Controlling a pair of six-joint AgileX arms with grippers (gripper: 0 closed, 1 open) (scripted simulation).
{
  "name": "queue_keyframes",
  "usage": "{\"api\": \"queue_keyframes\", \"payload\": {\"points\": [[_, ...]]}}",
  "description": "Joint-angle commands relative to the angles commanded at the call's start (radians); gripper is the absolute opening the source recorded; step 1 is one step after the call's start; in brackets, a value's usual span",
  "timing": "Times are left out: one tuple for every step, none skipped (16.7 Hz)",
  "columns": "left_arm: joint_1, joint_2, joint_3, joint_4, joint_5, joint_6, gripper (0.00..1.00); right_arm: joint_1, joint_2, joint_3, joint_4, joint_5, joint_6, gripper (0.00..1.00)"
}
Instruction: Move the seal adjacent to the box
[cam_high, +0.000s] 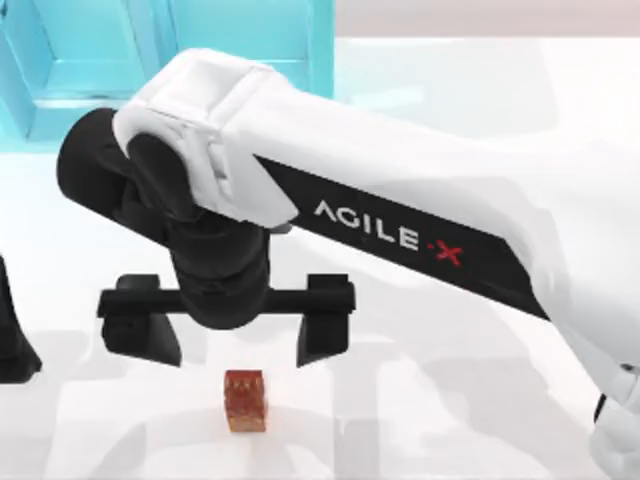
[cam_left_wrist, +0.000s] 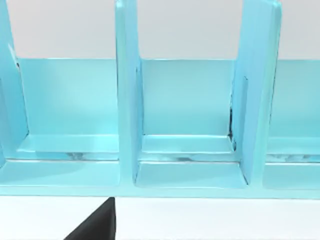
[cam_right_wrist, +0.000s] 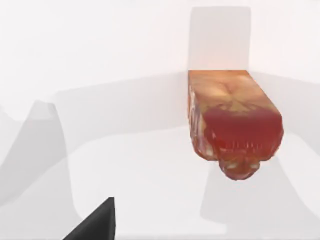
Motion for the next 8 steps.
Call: {"api": "queue_keyframes", "payload": {"points": [[0.000,0.000,0.000,0.000,0.000,0.000,1.00,0.000,0.000,0.000,0.000,0.000,0.000,1.00],[0.000,0.000,0.000,0.000,0.000,0.000,1.00,-0.003,-0.001,-0.002,0.002,-0.001,-0.001,1.00],[0.000,0.000,0.000,0.000,0.000,0.000,1.00,-0.003,-0.001,-0.005,0.005,-0.001,-0.001,1.00],[0.000,0.000,0.000,0.000,0.000,0.000,1.00,-0.003,0.000,-0.018,0.018,-0.001,-0.002,1.00],[0.000,0.000,0.000,0.000,0.000,0.000,1.00,-0.003,0.001,-0.042,0.042,0.000,-0.003,1.00],[0.000,0.000,0.000,0.000,0.000,0.000,1.00,-0.002,0.004,-0.074,0.076,0.000,-0.003,1.00],[0.000,0.000,0.000,0.000,0.000,0.000,1.00,-0.002,0.006,-0.112,0.117,0.000,-0.002,1.00],[0.000,0.000,0.000,0.000,0.000,0.000,1.00,-0.002,0.010,-0.152,0.162,0.000,-0.002,1.00]]}}
